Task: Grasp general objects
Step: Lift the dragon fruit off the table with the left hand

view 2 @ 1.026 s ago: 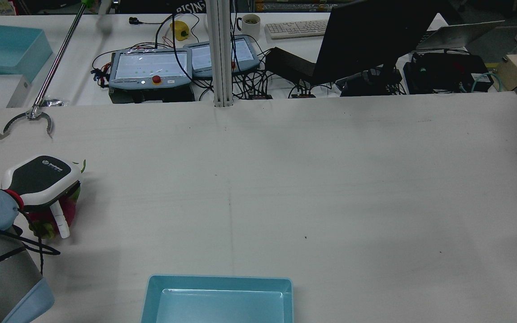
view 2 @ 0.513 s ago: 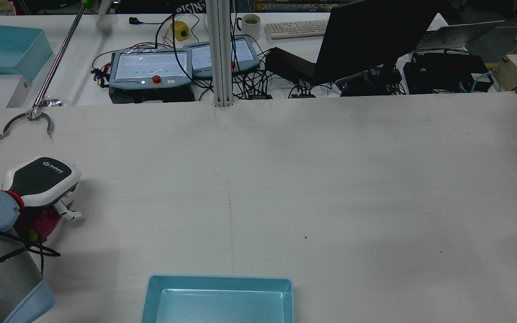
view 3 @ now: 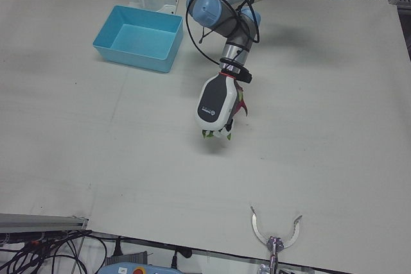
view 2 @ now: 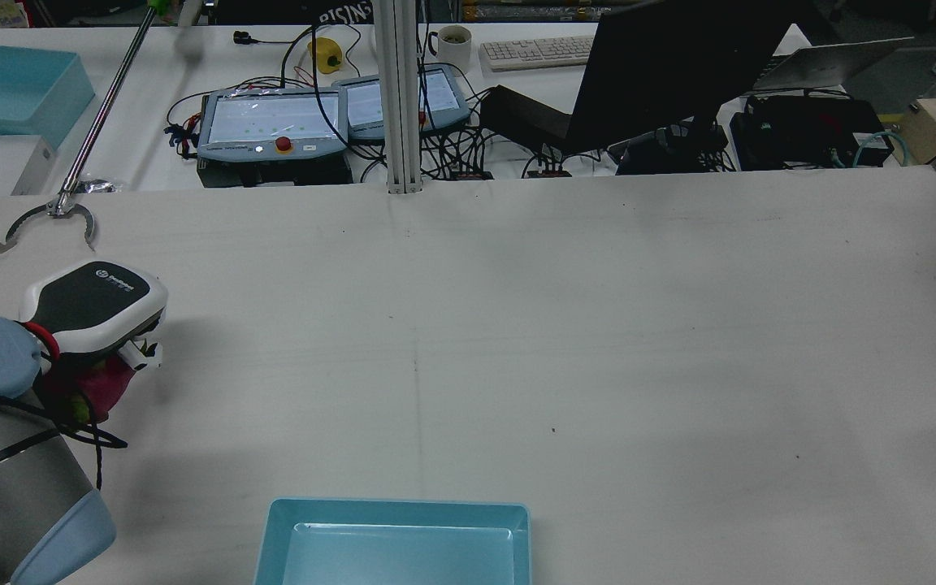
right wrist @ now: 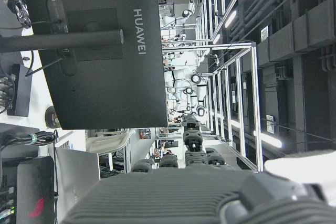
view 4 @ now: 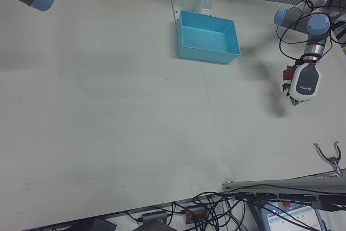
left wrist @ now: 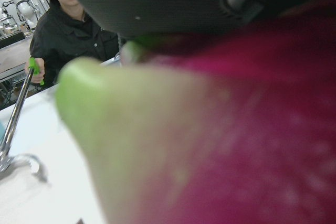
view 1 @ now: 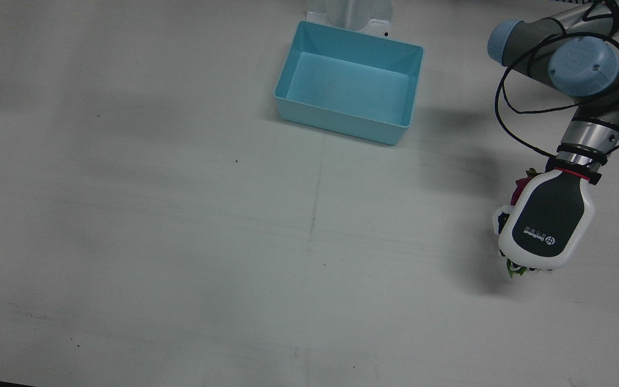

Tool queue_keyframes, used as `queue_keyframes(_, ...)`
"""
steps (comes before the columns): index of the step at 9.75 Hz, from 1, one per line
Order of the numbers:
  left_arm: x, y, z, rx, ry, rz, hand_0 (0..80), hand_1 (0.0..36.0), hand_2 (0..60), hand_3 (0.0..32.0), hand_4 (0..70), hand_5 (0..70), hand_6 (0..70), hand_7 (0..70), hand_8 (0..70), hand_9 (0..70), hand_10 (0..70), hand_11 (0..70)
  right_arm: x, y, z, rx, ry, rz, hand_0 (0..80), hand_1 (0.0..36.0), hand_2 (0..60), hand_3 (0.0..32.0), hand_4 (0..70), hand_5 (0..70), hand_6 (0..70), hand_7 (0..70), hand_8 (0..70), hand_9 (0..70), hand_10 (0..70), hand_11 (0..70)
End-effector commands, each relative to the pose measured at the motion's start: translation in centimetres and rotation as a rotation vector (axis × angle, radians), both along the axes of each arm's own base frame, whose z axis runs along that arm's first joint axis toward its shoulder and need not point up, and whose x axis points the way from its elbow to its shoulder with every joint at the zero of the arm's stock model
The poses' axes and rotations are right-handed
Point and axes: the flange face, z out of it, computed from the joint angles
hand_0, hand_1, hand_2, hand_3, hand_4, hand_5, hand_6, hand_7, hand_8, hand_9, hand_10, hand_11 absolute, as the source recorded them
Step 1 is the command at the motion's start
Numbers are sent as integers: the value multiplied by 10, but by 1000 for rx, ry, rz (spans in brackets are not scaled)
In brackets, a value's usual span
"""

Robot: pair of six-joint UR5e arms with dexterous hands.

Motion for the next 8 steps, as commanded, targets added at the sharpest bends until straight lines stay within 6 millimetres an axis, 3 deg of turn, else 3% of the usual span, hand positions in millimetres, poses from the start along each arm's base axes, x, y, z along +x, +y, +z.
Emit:
queue_keyframes(1, -24, -43, -95, 52, 259, 23, 184, 0, 600, 0, 700, 700, 700, 700, 700, 700, 700, 700, 0, 0, 0, 1, 0, 0, 0, 0, 0, 0, 0, 0, 0, 0, 0, 0, 0, 0)
queue_keyframes(3, -64, -76, -98, 36, 487, 131, 132, 0, 600, 0, 700, 700, 700, 700, 700, 700, 700, 700, 0, 0, 0, 1, 0, 0, 0, 0, 0, 0, 0, 0, 0, 0, 0, 0, 0, 0)
queue_keyframes(4, -74, -84, -83, 10, 605, 218, 167, 0, 600, 0, 700, 700, 700, 700, 700, 700, 700, 700, 0, 0, 0, 1, 0, 0, 0, 0, 0, 0, 0, 0, 0, 0, 0, 0, 0, 0)
queue_keyframes(5, -80, -85, -39, -41, 751, 340, 209, 0, 600, 0, 700, 700, 700, 700, 700, 700, 700, 700, 0, 0, 0, 1, 0, 0, 0, 0, 0, 0, 0, 0, 0, 0, 0, 0, 0, 0)
queue_keyframes(6, -82, -73, -6, -68, 919, 441, 228, 0, 600, 0, 700, 700, 700, 700, 700, 700, 700, 700, 0, 0, 0, 1, 0, 0, 0, 0, 0, 0, 0, 0, 0, 0, 0, 0, 0, 0)
queue_keyframes(7, -87, -57, -4, -63, 1002, 496, 290, 0, 600, 0, 700, 700, 700, 700, 700, 700, 700, 700, 0, 0, -1, 2, 0, 0, 0, 0, 0, 0, 0, 0, 0, 0, 0, 0, 0, 0)
queue_keyframes(8, -81, -37, -34, -43, 1020, 548, 357, 0, 600, 0, 700, 700, 700, 700, 700, 700, 700, 700, 0, 0, 0, 1, 0, 0, 0, 0, 0, 0, 0, 0, 0, 0, 0, 0, 0, 0)
